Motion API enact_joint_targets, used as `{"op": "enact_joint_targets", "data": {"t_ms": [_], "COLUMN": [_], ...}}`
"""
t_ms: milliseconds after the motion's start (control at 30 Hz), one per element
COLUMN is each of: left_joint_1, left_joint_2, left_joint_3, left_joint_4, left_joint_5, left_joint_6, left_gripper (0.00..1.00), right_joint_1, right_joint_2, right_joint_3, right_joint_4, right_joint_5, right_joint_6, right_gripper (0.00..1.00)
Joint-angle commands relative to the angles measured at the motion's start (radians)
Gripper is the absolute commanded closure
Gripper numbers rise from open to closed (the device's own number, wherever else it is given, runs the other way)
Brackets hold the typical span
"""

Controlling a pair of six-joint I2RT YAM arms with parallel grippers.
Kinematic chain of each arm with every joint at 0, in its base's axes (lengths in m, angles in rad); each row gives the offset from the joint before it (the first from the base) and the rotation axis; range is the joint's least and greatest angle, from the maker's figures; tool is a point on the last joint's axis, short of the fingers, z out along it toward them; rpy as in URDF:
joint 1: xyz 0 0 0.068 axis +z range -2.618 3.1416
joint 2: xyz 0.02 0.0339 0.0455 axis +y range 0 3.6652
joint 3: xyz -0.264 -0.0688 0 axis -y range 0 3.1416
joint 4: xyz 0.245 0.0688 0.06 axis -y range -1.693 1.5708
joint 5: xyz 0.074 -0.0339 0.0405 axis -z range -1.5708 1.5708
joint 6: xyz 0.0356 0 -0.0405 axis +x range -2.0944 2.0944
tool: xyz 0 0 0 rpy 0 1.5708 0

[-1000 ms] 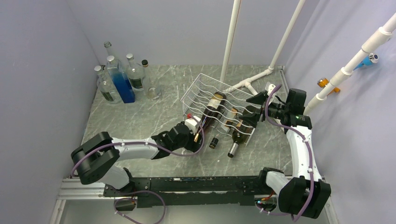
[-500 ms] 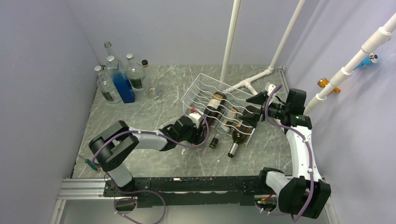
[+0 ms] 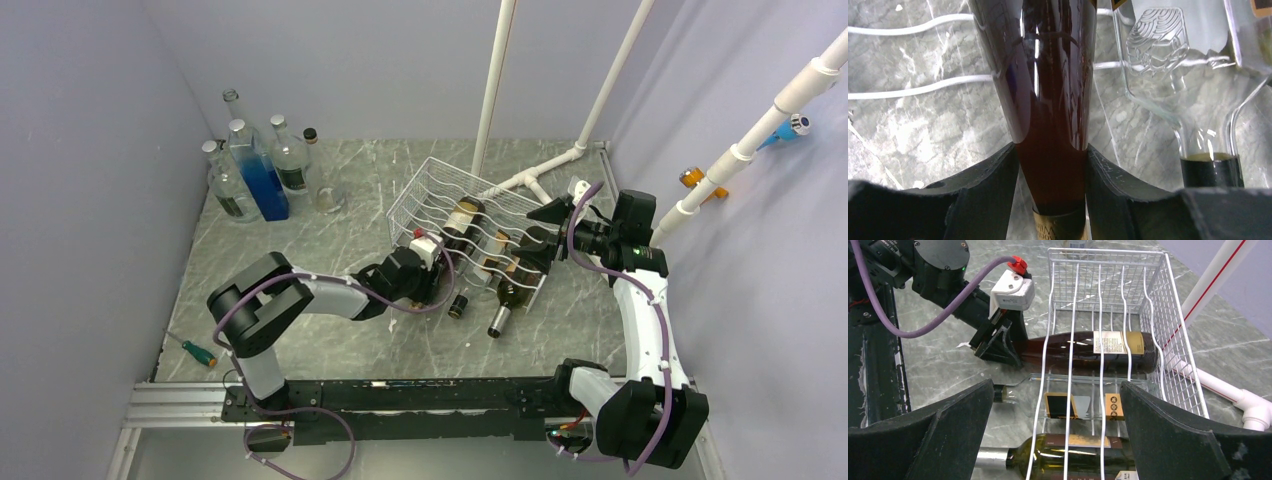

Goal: Take the wine bottle off the wine rack
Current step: Pick up the wine bottle from the wine rack.

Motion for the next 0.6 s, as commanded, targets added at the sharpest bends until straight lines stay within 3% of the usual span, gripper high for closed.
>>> {"op": "enact_joint_targets", "data": {"t_ms": [0, 233, 333, 567], "left_joint_1": [-0.010, -0.028, -0.036, -0.050], "left_joint_2": [0.047, 0.066, 0.061, -0.032], "left_joint_3": [0.044, 0.048, 0.034, 0.002], "left_joint_4": [0.001, -0.011, -0.002, -0.026], "left_joint_5": [-0.036, -0.087, -0.115, -0.124], "left_joint_6": [0.022, 0.029, 0.027, 0.038], "left_gripper": [0.45, 0.46, 0.50, 0.96], "right_joint_1": [-0.004, -0.004, -0.004, -0.004], "right_joint_2": [-0.007, -0.009, -0.009, -0.009], "right_joint_3": [0.007, 0.009, 0.010, 0.010], "right_joint_4": [0.012, 0.008, 0.004, 0.001], "right_joint_5": [-0.032, -0.032, -0.032, -0.029], "right_joint_6": [-0.019, -0.022, -0.027, -0.031], "right_gripper": [0.00, 0.00, 0.00, 0.00]}}
